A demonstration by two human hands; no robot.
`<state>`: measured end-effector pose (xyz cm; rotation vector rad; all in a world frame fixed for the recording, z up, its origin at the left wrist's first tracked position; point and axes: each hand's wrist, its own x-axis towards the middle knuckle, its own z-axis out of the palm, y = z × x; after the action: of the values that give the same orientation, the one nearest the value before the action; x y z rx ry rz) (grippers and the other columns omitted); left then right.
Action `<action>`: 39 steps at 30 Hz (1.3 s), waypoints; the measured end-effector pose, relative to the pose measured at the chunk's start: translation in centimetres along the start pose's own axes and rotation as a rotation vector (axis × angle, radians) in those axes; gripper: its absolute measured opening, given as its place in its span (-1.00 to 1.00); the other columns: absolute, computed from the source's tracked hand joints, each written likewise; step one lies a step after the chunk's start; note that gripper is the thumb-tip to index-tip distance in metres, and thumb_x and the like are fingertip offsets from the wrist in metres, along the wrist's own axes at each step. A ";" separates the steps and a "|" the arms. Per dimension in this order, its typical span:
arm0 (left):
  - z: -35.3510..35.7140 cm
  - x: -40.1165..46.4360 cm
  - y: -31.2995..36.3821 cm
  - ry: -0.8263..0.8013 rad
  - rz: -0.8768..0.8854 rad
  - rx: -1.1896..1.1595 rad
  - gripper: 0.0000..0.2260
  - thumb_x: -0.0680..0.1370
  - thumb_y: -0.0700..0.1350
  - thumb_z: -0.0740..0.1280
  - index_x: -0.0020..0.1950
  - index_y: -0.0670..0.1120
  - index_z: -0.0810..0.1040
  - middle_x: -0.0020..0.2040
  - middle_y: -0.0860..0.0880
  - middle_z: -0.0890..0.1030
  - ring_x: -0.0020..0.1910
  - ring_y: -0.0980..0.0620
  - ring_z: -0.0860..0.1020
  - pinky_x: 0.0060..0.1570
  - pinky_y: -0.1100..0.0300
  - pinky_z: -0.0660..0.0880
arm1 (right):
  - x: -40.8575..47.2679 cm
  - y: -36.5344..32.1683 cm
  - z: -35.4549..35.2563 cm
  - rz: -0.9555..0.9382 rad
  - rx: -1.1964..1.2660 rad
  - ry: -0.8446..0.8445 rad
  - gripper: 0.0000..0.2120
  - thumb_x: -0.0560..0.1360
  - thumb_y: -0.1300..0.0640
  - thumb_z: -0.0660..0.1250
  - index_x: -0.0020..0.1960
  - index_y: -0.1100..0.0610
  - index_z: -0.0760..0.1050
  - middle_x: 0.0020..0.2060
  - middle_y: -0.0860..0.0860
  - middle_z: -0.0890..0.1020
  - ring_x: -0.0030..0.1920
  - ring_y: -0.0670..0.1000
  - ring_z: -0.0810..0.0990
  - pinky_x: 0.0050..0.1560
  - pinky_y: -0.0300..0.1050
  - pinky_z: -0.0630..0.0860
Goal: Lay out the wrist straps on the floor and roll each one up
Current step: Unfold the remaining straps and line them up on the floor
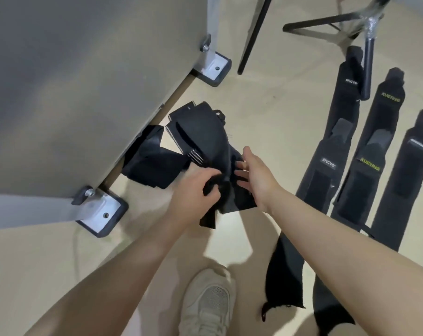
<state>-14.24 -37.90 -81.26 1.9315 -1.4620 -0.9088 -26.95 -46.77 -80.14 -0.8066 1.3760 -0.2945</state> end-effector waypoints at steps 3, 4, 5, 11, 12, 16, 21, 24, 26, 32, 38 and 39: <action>1.0 -0.9 -0.2 -0.190 0.191 -0.061 -0.73 0.43 -0.21 0.25 0.07 -0.18 0.62 -0.02 -0.03 0.62 -0.05 0.12 0.53 -0.01 0.31 0.43 | 0.4 -1.0 -0.9 0.031 0.115 -0.069 -0.69 0.61 -0.13 0.10 0.08 0.10 0.42 -0.19 -0.07 0.57 -0.19 -0.08 0.58 -0.06 -0.17 0.51; 1.5 -1.1 -0.3 -0.242 0.246 -0.061 -0.73 0.42 -0.21 0.22 0.03 -0.18 0.64 -0.05 -0.04 0.63 -0.08 0.11 0.53 -0.02 0.28 0.45 | 0.5 -1.1 -1.2 0.015 0.120 -0.064 -0.67 0.59 -0.11 0.17 0.18 0.13 0.40 -0.18 -0.07 0.58 -0.20 -0.10 0.58 -0.11 -0.19 0.51; 2.0 -1.4 -0.5 -0.290 0.281 -0.046 -0.70 0.41 -0.19 0.19 0.00 -0.16 0.66 -0.08 -0.03 0.63 -0.11 0.08 0.54 -0.04 0.22 0.47 | 0.8 -1.2 -1.5 0.000 0.123 -0.043 -0.60 0.56 -0.09 0.24 0.28 0.13 0.36 -0.13 -0.06 0.58 -0.15 -0.09 0.59 -0.09 -0.17 0.53; 2.8 -1.8 -1.0 -0.403 0.408 0.048 -0.71 0.44 -0.09 0.20 0.04 0.02 0.66 -0.11 0.11 0.56 -0.05 0.10 0.45 0.01 0.05 0.43 | 0.2 -1.7 -3.7 -0.001 0.080 -0.128 -0.62 0.51 0.37 0.26 0.30 0.19 0.37 -0.32 0.03 0.58 -0.52 -0.08 0.36 -0.44 -0.29 0.41; 2.5 -1.7 -0.9 -0.393 0.400 0.034 -0.72 0.44 -0.01 0.26 0.09 0.02 0.63 -0.07 0.13 0.54 0.00 0.08 0.46 0.08 0.05 0.42 | 0.1 -1.6 -4.5 -0.002 0.054 -0.165 -0.62 0.50 0.39 0.25 0.30 0.18 0.38 -0.36 0.02 0.57 -0.54 -0.08 0.32 -0.46 -0.30 0.37; 1.0 -0.8 0.0 -0.276 0.239 -0.079 -0.57 0.44 0.15 0.25 0.18 -0.08 0.59 0.06 0.12 0.48 0.09 0.16 0.42 0.19 0.40 0.29 | 0.1 -0.8 -6.5 0.002 -0.259 -0.182 -0.73 0.56 0.26 0.23 0.26 0.18 0.47 -0.37 -0.02 0.48 -0.48 -0.09 0.33 -0.40 -0.28 0.31; 1.5 1.0 0.5 -0.169 -0.002 -0.066 -0.77 0.61 -0.12 0.20 0.14 -0.10 0.62 0.20 0.03 0.49 0.17 0.18 0.40 0.22 0.34 0.27 | 0.2 0.7 -4.9 -0.186 -0.740 -0.182 -0.89 0.48 0.11 0.38 -0.16 0.08 0.47 -0.40 -0.06 0.47 -0.40 -0.10 0.38 -0.30 -0.25 0.30; 2.4 1.3 0.4 -0.036 -0.028 0.075 -0.71 0.56 -0.03 0.29 0.25 -0.06 0.55 0.33 -0.03 0.40 0.31 0.02 0.33 0.27 0.28 0.20 | 0.2 1.3 -5.1 -0.261 -0.928 -0.082 -0.67 0.49 -0.05 0.34 -0.34 0.09 0.38 -0.42 -0.08 0.44 -0.36 -0.11 0.38 -0.29 -0.24 0.30; 3.0 1.2 0.7 0.012 -0.037 0.179 -0.54 0.50 0.08 0.36 0.36 -0.03 0.45 0.42 -0.08 0.31 0.38 -0.06 0.26 0.35 0.12 0.21 | -0.1 2.0 -6.6 -0.236 -1.005 0.046 -0.60 0.51 -0.10 0.30 -0.39 0.11 0.35 -0.45 -0.04 0.43 -0.33 -0.02 0.42 -0.32 -0.17 0.31; 6.0 2.2 0.7 -0.238 -0.302 0.098 -0.10 0.39 0.15 0.45 0.54 -0.07 0.02 0.52 -0.09 0.16 0.45 -0.12 0.22 0.41 0.00 0.23 | -1.1 4.0 -10.7 0.210 -1.281 0.256 -0.64 0.54 -0.14 0.26 -0.12 0.18 0.50 -0.17 0.11 0.56 -0.10 0.16 0.55 -0.21 -0.10 0.43; 8.0 3.4 1.6 -0.342 -0.254 0.069 -0.27 0.45 -0.05 0.43 0.52 -0.05 0.12 0.41 -0.09 0.33 0.38 -0.12 0.33 0.32 0.02 0.32 | -0.3 2.2 -10.6 -0.257 -1.143 0.210 -0.48 0.52 -0.01 0.29 0.42 0.12 0.29 0.39 0.12 0.34 0.38 0.16 0.27 0.32 0.02 0.26; 8.2 3.7 1.6 -0.341 -0.253 0.061 -0.26 0.44 -0.07 0.44 0.52 -0.04 0.12 0.41 -0.10 0.32 0.38 -0.13 0.32 0.33 0.00 0.31 | 0.1 2.0 -9.9 -0.279 -1.030 0.139 -0.45 0.52 0.01 0.30 0.44 0.13 0.26 0.40 0.11 0.35 0.40 0.13 0.29 0.34 -0.01 0.25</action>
<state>-20.90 -42.09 -85.83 2.1177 -1.4607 -1.3789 -36.78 -48.73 -81.40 -1.8603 1.5252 0.1894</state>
